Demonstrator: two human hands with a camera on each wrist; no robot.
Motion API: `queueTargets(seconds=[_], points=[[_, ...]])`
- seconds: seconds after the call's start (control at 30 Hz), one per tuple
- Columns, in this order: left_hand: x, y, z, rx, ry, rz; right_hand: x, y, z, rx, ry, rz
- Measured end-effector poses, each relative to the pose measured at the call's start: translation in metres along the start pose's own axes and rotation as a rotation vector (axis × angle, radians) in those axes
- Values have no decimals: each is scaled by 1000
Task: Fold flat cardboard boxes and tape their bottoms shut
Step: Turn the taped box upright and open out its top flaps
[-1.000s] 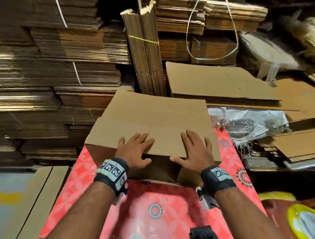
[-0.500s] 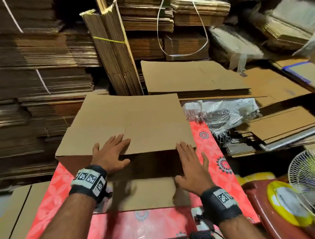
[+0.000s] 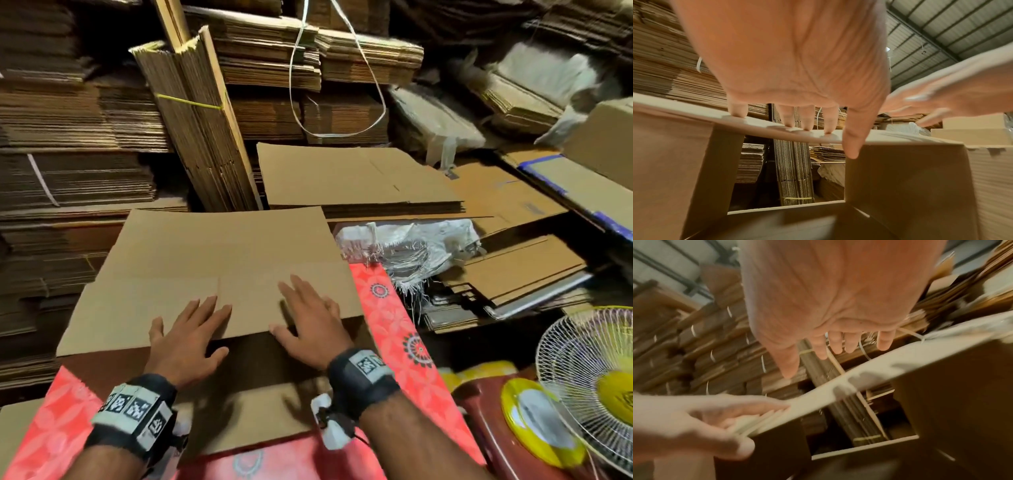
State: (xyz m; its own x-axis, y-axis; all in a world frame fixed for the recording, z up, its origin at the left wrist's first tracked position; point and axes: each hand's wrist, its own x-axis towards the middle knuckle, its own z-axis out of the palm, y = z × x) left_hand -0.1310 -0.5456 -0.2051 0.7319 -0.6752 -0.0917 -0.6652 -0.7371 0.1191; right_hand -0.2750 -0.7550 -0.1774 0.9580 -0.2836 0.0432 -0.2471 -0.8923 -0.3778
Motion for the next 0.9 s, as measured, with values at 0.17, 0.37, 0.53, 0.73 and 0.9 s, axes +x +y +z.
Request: queueTargets(seconds=[0.17, 0.37, 0.53, 0.73, 0.9], points=[[-18, -16, 4, -18, 130, -21, 42, -18, 35, -155, -118, -14], [-35, -54, 14, -101, 363, -599, 43, -5, 49, -218, -85, -7], [-43, -71, 24, -245, 410, -704, 45, -6, 49, -223, -103, 2], [-45, -79, 32, -224, 416, -687, 41, -11, 57, -250, -48, 6], [-29, -76, 24, -444, 428, -734, 45, -14, 59, -236, -45, 30]])
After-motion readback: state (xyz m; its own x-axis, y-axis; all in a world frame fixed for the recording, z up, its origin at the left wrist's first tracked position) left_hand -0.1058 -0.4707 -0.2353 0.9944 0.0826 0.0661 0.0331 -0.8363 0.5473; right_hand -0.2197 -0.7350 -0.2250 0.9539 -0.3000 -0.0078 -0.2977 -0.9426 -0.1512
